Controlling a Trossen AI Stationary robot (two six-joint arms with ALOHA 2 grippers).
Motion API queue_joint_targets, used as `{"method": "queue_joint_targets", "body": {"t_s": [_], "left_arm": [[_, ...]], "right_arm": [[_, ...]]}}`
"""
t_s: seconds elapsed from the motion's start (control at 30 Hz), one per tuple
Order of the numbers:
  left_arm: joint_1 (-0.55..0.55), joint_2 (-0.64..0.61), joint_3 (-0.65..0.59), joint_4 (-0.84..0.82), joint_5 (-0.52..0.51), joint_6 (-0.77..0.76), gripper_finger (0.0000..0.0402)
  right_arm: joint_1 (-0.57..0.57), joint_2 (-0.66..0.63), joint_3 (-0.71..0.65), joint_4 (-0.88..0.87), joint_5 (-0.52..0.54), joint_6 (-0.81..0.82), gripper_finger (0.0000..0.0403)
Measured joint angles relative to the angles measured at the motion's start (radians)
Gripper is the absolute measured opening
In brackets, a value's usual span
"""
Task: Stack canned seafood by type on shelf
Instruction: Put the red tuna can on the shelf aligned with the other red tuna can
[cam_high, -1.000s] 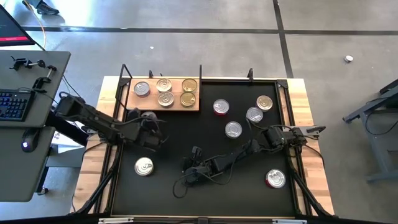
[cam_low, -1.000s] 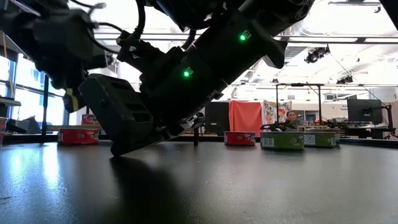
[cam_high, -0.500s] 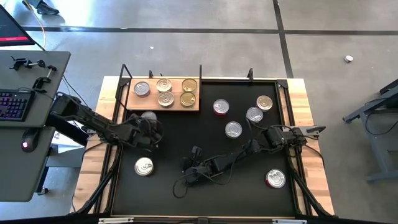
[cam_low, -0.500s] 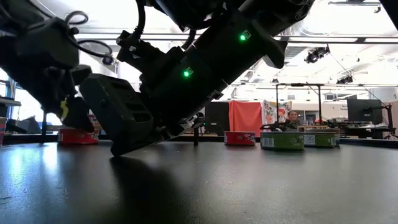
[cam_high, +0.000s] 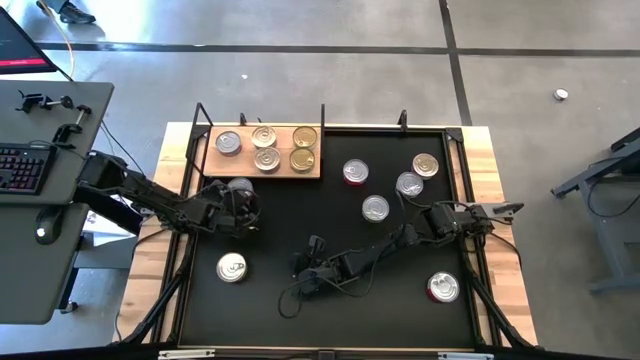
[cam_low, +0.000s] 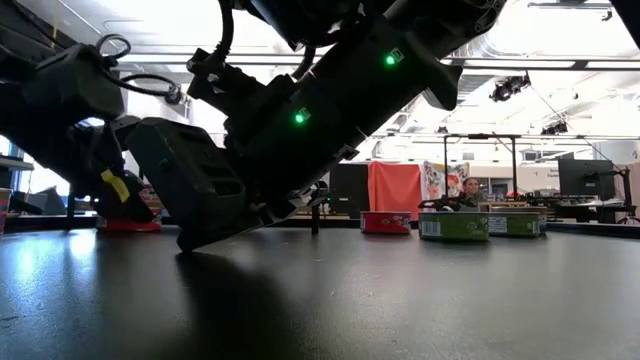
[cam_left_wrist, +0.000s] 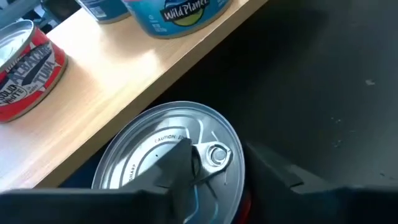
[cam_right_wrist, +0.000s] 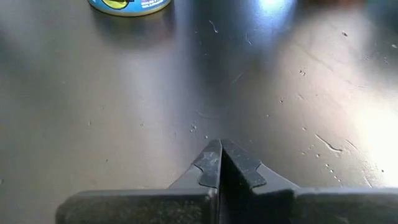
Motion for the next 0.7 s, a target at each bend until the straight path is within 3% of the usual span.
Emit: {"method": "queue_joint_targets", "body": {"t_s": [0.1, 0.27, 0.5, 0.6, 0.7], "left_arm": [[-0.028, 0.001, 0.002, -0.002, -0.007, -0.006, 0.0072], [-0.087, 0.004, 0.055, -0.031, 0.031, -0.006, 0.0067], [-0.167, 0.009, 0.21, -0.274, 0.144, -0.013, 0.0056], [-0.189, 0.008, 0.26, -0.341, 0.153, -0.015, 0.0006], [-0.199, 0.008, 0.283, -0.398, 0.124, -0.015, 0.0004]], "right_arm": [[0.0, 0.0, 0.0, 0.002, -0.001, -0.001, 0.0], [0.0, 0.0, 0.0, 0.009, -0.002, -0.009, 0.0], [0.0, 0.0, 0.0, 0.009, -0.001, -0.012, 0.0], [0.0, 0.0, 0.0, 0.01, 0.0, -0.02, 0.0], [0.0, 0.0, 0.0, 0.013, 0.0, -0.026, 0.0]]}}
